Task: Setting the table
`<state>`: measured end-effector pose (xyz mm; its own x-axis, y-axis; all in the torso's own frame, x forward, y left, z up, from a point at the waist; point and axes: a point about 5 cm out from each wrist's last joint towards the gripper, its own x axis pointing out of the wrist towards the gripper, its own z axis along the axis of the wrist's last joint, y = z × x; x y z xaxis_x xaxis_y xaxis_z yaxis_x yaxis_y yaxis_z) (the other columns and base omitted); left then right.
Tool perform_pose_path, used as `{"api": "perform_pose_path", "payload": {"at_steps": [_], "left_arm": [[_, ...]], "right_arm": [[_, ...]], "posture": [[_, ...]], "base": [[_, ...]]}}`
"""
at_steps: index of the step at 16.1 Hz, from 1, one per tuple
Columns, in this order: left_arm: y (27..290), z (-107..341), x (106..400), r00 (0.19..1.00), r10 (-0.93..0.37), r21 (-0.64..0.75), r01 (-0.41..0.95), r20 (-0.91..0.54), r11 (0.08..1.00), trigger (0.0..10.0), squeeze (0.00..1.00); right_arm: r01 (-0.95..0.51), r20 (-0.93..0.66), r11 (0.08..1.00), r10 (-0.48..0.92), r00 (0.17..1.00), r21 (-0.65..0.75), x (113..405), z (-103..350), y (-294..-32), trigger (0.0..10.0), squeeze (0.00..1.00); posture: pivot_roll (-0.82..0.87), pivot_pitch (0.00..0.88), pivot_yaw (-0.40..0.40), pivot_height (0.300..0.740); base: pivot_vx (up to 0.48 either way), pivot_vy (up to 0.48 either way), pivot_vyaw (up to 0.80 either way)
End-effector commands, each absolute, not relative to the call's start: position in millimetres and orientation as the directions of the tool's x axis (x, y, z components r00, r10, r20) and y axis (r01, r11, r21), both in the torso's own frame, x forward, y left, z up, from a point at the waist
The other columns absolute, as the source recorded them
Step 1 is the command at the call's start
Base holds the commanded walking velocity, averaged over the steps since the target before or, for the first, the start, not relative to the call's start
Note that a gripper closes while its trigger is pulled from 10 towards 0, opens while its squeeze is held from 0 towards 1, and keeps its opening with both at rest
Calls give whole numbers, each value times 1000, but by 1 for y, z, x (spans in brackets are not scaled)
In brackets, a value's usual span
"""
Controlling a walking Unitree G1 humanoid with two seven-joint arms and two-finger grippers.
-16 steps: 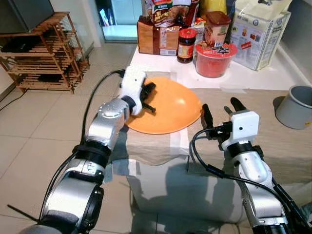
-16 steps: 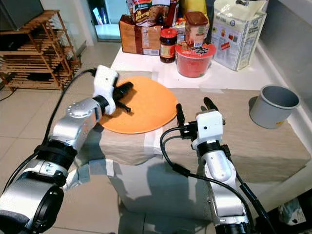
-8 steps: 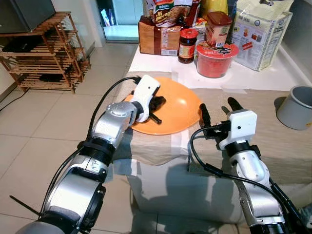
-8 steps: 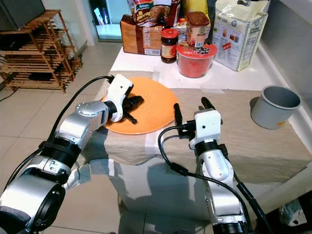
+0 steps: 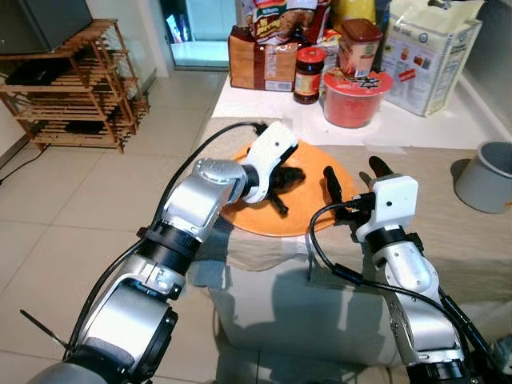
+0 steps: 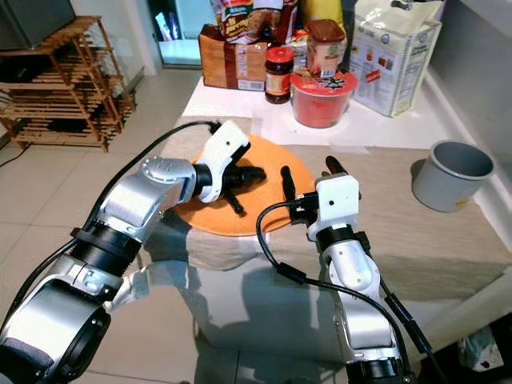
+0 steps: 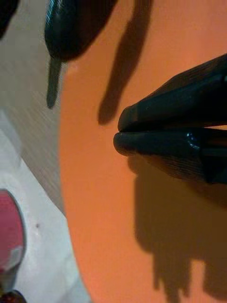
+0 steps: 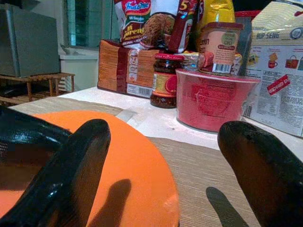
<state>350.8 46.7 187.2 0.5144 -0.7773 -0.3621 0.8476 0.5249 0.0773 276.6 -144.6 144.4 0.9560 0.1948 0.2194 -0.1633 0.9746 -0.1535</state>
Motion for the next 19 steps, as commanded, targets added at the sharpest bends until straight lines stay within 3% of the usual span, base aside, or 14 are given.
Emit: {"api": "perform_pose_path", "payload": {"at_steps": [1,3,5,7,11,14,19], "left_arm": [[50,186,350,529,-768,79,838,-360,540,10000,0],[50,202,352,568,-781,89,819,-259,567,10000,0],[54,239,348,614,-788,81,788,-45,610,10000,0],[68,245,340,668,-744,82,740,34,668,10000,0],[102,219,324,804,-593,62,590,55,805,10000,0],[135,187,300,928,-371,50,369,43,928,10000,0],[145,163,284,977,-211,65,209,39,976,10000,0]], "right_arm": [[-174,233,975,203,951,-141,277,150,-143,10000,0],[-178,237,976,204,950,-128,277,152,-143,10000,0],[-176,232,977,200,952,-119,277,150,-142,10000,0],[-176,232,977,199,952,-117,276,149,-142,10000,0],[-159,236,980,184,954,-122,274,146,-145,10000,0],[-124,245,982,157,957,-144,272,142,-150,10000,0],[-121,251,982,155,955,-147,277,141,-149,10000,0]], "posture": [[-89,0,72,736],[-90,0,72,736],[-90,0,76,736],[-90,0,77,736],[-79,0,80,736],[-68,0,84,736],[-57,0,69,736]], "base": [[0,0,0],[0,0,0],[0,0,0],[0,0,0],[0,0,0],[0,0,0],[0,0,0]]}}
